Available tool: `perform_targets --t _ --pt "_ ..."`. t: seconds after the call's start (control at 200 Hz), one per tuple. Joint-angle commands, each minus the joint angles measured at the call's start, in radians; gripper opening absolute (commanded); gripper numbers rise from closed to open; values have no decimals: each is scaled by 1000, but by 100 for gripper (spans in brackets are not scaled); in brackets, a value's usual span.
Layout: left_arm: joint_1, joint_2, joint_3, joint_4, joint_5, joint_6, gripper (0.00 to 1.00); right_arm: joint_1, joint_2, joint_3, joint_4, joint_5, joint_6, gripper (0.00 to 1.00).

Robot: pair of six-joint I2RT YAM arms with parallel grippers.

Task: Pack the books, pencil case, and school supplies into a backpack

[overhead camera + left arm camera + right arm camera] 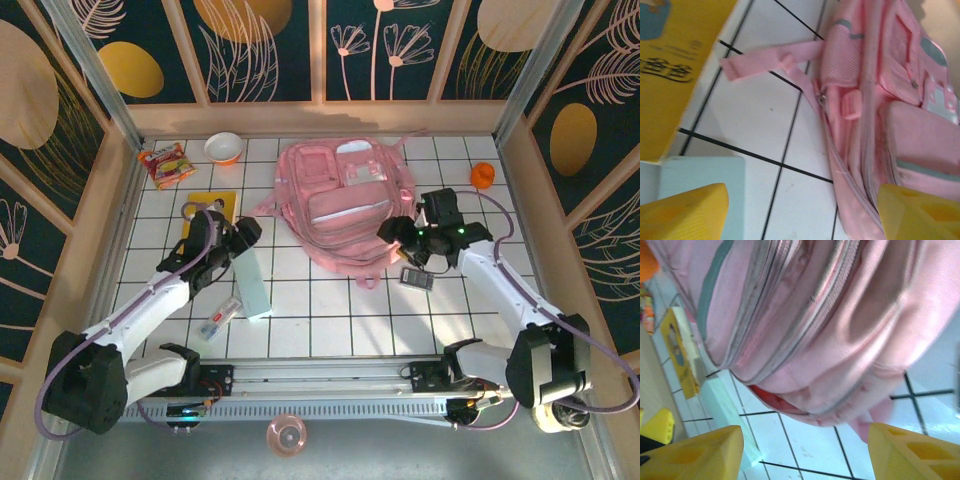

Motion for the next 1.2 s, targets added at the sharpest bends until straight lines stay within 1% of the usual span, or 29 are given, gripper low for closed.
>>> perform_targets --t 0.0,0.105,0.235,0.33,0.405,0.53,0.601,0.696,0.821,0.866,0.966,1.086,1.196 --pt "76 13 6 -70 92 2 77 15 -46 13 -154 76 -26 67" --pt "162 32 26 -98 127 66 77 51 -67 66 -197 96 -23 67" --pt "285 84 65 -109 173 174 76 157 -63 149 -171 138 -1 67" --pt "357 146 115 -125 167 250 75 237 -39 187 -101 171 22 67" --pt "395 199 162 -133 140 299 75 292 -10 189 -19 177 40 66" --pt "448 310 234 -122 111 343 73 363 46 193 114 165 66 65" --pt "455 389 283 -121 87 367 68 398 87 202 164 164 70 65" --pt "456 508 352 -117 75 399 60 423 132 223 184 160 61 65" --pt "456 666 435 -92 152 397 46 437 166 238 191 169 45 64" --pt "455 704 447 -85 177 389 42 437 169 237 196 172 44 64" --pt "439 741 428 -72 227 380 39 437 170 230 211 178 42 64" --pt "392 734 365 -56 237 370 38 437 177 221 232 176 44 64" --pt "339 698 243 6 256 313 38 436 192 221 246 163 40 64"
